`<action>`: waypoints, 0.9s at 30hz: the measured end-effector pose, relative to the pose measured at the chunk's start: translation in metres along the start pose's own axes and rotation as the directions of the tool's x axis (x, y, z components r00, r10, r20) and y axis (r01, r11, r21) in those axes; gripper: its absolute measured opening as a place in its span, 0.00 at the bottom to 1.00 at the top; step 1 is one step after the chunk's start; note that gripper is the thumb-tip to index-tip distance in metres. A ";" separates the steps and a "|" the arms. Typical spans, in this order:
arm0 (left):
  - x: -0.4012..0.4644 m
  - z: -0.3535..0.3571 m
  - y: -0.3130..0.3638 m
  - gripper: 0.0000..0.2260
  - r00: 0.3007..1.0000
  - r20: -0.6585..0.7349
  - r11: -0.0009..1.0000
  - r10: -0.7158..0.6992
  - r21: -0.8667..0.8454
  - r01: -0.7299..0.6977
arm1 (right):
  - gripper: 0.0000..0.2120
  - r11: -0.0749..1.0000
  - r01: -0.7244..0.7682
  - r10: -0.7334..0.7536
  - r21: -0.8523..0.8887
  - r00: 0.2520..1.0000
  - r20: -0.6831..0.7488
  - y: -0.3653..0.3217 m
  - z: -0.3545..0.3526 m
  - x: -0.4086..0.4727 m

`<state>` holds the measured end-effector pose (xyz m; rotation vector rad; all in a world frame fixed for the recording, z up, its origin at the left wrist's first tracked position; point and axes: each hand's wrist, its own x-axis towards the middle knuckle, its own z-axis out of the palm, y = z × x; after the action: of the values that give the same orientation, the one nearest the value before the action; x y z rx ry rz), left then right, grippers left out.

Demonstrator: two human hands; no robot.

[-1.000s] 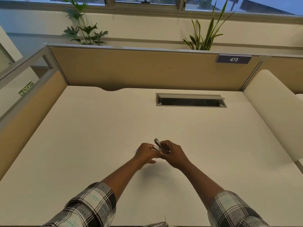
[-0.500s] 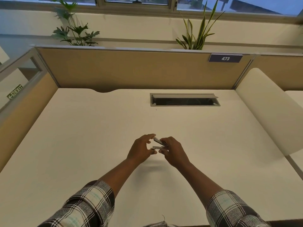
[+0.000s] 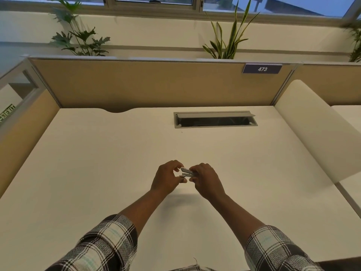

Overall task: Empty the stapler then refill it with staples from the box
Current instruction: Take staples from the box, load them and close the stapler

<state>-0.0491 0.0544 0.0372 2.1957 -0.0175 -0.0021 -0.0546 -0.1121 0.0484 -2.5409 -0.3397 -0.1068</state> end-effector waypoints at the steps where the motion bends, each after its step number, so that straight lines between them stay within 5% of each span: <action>1: 0.001 0.000 -0.001 0.14 1.000 -0.006 1.000 -0.002 -0.002 0.002 | 0.10 1.000 0.002 -0.002 -0.006 1.000 -0.005 0.000 0.001 0.001; 11: 0.011 0.002 -0.003 0.11 1.000 -0.002 0.999 -0.002 -0.051 0.002 | 0.10 0.998 -0.052 0.053 -0.018 0.999 0.012 0.002 0.004 0.008; 20: 0.026 -0.011 -0.004 0.25 0.988 0.155 0.999 -0.010 -0.043 0.017 | 0.12 0.998 -0.015 0.019 -0.064 0.997 0.074 0.000 -0.001 0.014; 27: 0.028 -0.010 -0.003 0.22 0.975 0.203 0.965 -0.095 -0.222 0.140 | 0.13 0.998 -0.057 0.058 -0.013 0.994 0.092 0.000 -0.003 0.015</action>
<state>-0.0213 0.0642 0.0406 1.9491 0.0062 -0.2698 -0.0399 -0.1108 0.0534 -2.5684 -0.3026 0.0316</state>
